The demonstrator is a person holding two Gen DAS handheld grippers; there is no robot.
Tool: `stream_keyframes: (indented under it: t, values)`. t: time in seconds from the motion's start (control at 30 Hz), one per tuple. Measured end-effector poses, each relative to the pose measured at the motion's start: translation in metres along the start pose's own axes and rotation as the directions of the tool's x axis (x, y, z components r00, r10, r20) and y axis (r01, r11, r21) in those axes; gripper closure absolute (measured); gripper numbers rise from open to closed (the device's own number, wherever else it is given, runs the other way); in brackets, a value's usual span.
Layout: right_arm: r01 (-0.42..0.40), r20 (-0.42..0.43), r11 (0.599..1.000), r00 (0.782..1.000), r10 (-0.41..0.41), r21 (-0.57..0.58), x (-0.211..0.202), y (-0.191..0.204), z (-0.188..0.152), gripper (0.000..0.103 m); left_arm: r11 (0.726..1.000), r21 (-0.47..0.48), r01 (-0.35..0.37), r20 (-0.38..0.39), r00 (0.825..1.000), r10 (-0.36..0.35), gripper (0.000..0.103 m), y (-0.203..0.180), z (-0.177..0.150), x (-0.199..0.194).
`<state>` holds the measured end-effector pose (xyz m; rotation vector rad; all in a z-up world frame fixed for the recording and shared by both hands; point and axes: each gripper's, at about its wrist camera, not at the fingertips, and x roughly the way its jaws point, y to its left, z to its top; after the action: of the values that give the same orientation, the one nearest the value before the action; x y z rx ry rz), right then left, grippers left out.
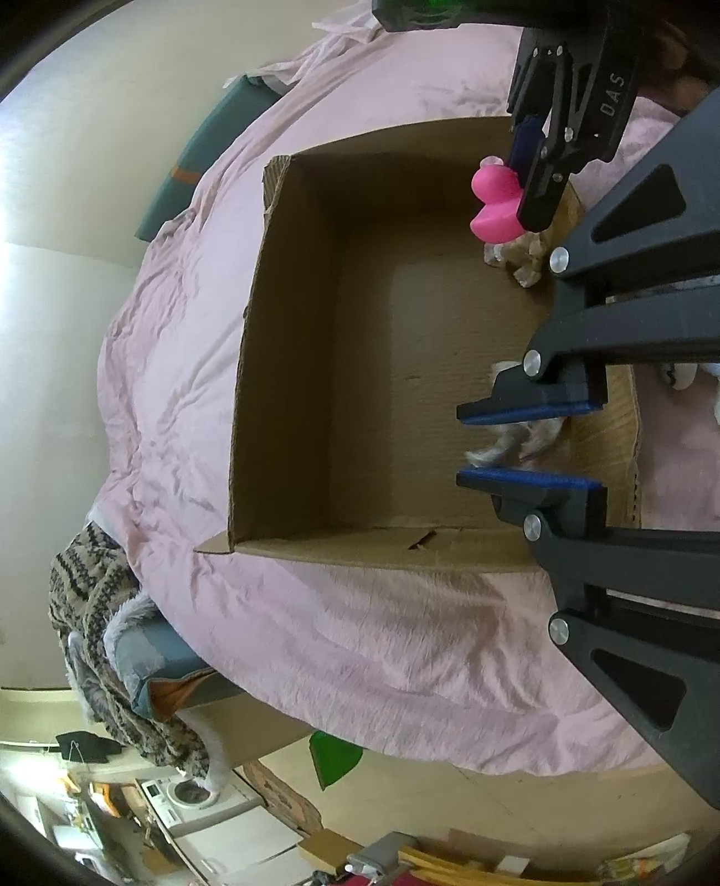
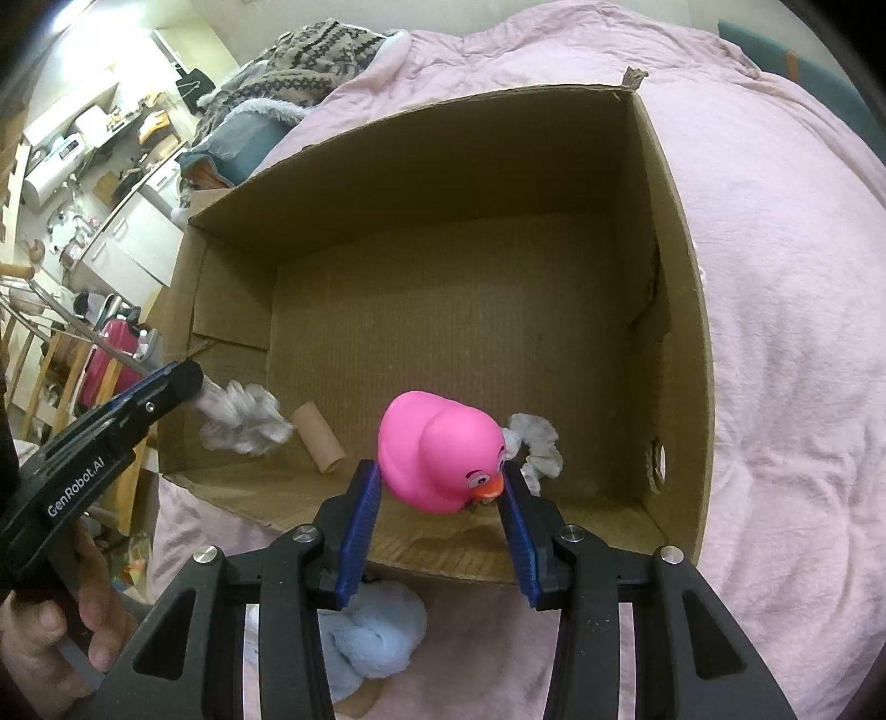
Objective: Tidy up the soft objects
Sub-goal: 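Carry the duck and lace scrunchie over the box and open both grippers, then withdraw both grippers from the box toward the blue plush toy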
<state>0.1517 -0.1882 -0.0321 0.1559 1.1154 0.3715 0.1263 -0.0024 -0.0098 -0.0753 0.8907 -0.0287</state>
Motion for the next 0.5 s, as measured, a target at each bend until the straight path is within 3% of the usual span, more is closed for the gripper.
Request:
stream_keyframes:
  t: [0.07, 0.13, 0.2, 0.23, 0.37, 0.43, 0.5]
  values:
    - [0.001, 0.003, 1.000, 1.000, -0.001, 0.006, 0.000, -0.001, 0.000, 0.058, 1.000, 0.009, -0.011, -0.006, 1.000, 0.011, 0.086, -0.002, 0.000, 0.000]
    - [-0.006, 0.003, 1.000, 1.000, 0.006, 0.009, 0.000, -0.001, -0.001, 0.058, 1.000, 0.017, -0.017, -0.006, 1.000, 0.017, 0.076, -0.004, -0.001, -0.001]
    - [-0.008, 0.003, 1.000, 1.000, 0.008, 0.009, 0.000, -0.001, -0.001, 0.058, 0.999, 0.020, -0.028, 0.005, 1.000, 0.028, 0.052, -0.005, -0.001, -0.003]
    - [-0.004, 0.003, 1.000, 1.000, 0.004, 0.008, 0.000, -0.001, -0.001, 0.058, 0.999, 0.019, -0.034, 0.016, 0.999, 0.034, 0.048, -0.005, -0.001, -0.004]
    - [-0.013, 0.014, 1.000, 1.000, 0.013, 0.021, -0.003, -0.003, 0.001, 0.054, 0.999, 0.012, -0.046, 0.041, 0.998, 0.045, 0.040, -0.003, 0.001, -0.009]
    - [-0.018, 0.029, 0.999, 0.999, 0.018, 0.029, -0.006, -0.004, 0.002, 0.035, 0.999, 0.000, -0.053, 0.038, 0.998, 0.053, 0.036, -0.001, 0.001, -0.008]
    - [-0.020, 0.052, 0.999, 0.998, 0.018, 0.036, -0.010, -0.005, 0.003, 0.032, 0.999, -0.014, -0.050, 0.031, 0.998, 0.051, 0.036, 0.001, 0.002, -0.007]
